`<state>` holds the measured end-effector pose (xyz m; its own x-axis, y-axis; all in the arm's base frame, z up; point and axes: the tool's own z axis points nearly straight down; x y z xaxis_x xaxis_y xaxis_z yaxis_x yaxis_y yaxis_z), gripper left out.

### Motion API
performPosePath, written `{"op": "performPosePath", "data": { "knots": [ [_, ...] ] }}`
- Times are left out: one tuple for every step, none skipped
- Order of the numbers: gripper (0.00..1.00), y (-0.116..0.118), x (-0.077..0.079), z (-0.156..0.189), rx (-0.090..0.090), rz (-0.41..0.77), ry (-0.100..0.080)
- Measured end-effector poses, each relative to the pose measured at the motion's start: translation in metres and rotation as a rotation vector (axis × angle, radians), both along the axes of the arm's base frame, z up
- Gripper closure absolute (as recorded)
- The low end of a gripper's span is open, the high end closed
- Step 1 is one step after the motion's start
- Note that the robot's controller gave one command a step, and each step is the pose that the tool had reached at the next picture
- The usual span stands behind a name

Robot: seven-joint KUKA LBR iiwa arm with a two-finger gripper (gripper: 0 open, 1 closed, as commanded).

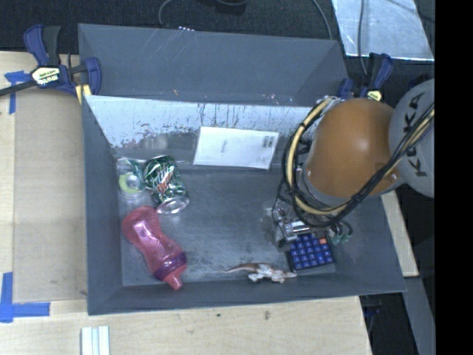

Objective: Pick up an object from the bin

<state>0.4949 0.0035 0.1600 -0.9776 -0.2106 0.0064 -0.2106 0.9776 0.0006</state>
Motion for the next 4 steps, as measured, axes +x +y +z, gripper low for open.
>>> {"op": "performPosePath", "data": {
  "knots": [
    [1.0,0.0,0.0,0.0,0.001,0.0,-0.001],
    [1.0,-0.005,0.013,0.004,0.001,-0.05,0.0],
    [1.0,-0.011,0.047,0.01,0.0,-0.092,-0.004],
    [0.0,-0.019,0.039,0.006,0.0,-0.271,-0.003]
  ]
}}
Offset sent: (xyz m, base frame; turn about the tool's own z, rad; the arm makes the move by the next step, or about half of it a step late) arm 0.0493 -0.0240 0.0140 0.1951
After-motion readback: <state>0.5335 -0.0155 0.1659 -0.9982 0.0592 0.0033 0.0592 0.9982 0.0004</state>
